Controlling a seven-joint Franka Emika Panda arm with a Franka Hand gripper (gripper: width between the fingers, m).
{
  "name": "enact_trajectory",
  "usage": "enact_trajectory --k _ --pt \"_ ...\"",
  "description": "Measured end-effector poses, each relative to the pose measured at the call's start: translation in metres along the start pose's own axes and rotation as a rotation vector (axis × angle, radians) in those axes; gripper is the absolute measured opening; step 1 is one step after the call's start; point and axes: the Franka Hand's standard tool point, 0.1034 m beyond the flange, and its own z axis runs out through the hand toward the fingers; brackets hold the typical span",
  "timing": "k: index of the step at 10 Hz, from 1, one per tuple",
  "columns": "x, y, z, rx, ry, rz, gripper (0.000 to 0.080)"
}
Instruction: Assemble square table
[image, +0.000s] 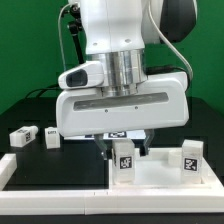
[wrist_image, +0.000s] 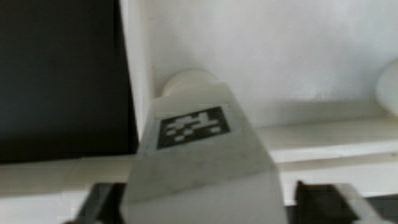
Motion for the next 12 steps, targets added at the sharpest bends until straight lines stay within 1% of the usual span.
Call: enact_trajectory --k 1,4,6,8,9,10,11,12 --pt "0.0 0.002 0.0 -0.002 0.0 0.062 0.0294" --pt "0.0 0.005 0.0 -0.004 0.001 0.29 0.0295" --pt "0.001 0.011 0.002 0.026 0.005 0.565 0.0295" --pt "0.0 0.011 0.002 0.044 -0.013 0.891 0.0295" --pt "-0.002 0.01 0.002 0.063 -0.039 1.067 0.0295" --pt "-0.002 0.011 0.003 0.099 -0.061 1.264 0.0295" --pt "-0.002 0.011 0.003 0.111 -0.07 1.34 0.0295" --pt "-0.002 0.01 0.004 0.11 -0.071 1.355 0.0295"
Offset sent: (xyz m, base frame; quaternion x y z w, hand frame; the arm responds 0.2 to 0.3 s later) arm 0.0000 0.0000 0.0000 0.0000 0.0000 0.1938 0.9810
